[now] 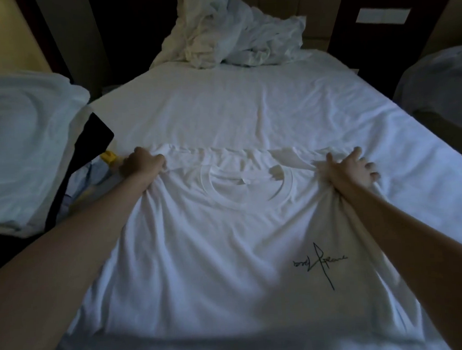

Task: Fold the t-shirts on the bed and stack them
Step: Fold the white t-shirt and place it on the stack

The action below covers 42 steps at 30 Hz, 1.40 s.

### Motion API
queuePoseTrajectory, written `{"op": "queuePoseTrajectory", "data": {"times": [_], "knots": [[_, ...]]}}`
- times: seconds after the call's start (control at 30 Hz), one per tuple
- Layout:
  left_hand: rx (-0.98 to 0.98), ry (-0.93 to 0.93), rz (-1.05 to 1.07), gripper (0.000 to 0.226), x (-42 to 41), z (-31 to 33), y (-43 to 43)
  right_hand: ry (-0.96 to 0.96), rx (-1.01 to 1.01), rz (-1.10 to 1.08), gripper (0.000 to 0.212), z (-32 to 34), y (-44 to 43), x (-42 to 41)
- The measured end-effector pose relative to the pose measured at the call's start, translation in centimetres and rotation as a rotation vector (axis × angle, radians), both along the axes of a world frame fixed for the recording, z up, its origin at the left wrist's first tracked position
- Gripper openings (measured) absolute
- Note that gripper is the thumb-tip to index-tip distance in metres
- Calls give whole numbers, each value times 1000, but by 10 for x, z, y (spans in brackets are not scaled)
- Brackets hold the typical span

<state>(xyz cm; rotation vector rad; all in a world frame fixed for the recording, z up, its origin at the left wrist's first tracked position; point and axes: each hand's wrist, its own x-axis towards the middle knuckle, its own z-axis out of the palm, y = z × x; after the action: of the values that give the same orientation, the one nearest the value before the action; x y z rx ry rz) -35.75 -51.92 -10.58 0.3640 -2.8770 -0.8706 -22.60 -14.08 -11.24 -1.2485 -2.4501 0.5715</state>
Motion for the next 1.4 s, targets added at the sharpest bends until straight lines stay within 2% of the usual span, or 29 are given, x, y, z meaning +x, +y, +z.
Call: {"op": "queuePoseTrajectory", "data": {"times": [0.1,0.2,0.3,0.47,0.67,0.73,0.8,0.87,0.93,1.0,1.07,1.1,1.13,1.2,1.3,1.4], "knots": [[101,76,-135,35,0,0,0,42,-50,-20,52,5,21,2],[52,128,-265,32,-9,-1,2,110,-78,47,36,5,30,5],[74,227,-246,33,-19,2,-3,249,-75,4,27,6,33,7],[-45,238,-198,28,-33,-7,-7,284,1,-37,26,6,48,9],[-148,183,-185,39,-35,-3,-1,254,-91,-72,31,6,58,6],[-286,242,-192,47,-29,6,2,177,-174,-62,42,10,59,3],[-340,381,-240,45,-19,13,5,138,-155,-57,47,18,52,1],[-235,403,-390,39,-6,18,9,175,41,24,41,25,36,5],[-34,199,-566,51,10,20,14,184,187,240,32,30,16,12],[4,38,-678,65,24,17,18,10,135,491,37,31,-6,20],[-80,39,-706,68,33,11,19,-200,120,652,43,23,-19,23],[-96,59,-692,63,36,8,18,-214,139,680,40,20,-22,23],[-112,67,-672,55,39,5,18,-185,151,691,34,19,-25,24],[-272,123,-657,40,44,1,22,-108,170,705,28,16,-25,27],[-495,293,-674,37,52,-1,28,-49,274,697,27,16,-27,33],[-549,395,-692,39,47,1,23,-23,400,699,28,16,-26,32]]}}
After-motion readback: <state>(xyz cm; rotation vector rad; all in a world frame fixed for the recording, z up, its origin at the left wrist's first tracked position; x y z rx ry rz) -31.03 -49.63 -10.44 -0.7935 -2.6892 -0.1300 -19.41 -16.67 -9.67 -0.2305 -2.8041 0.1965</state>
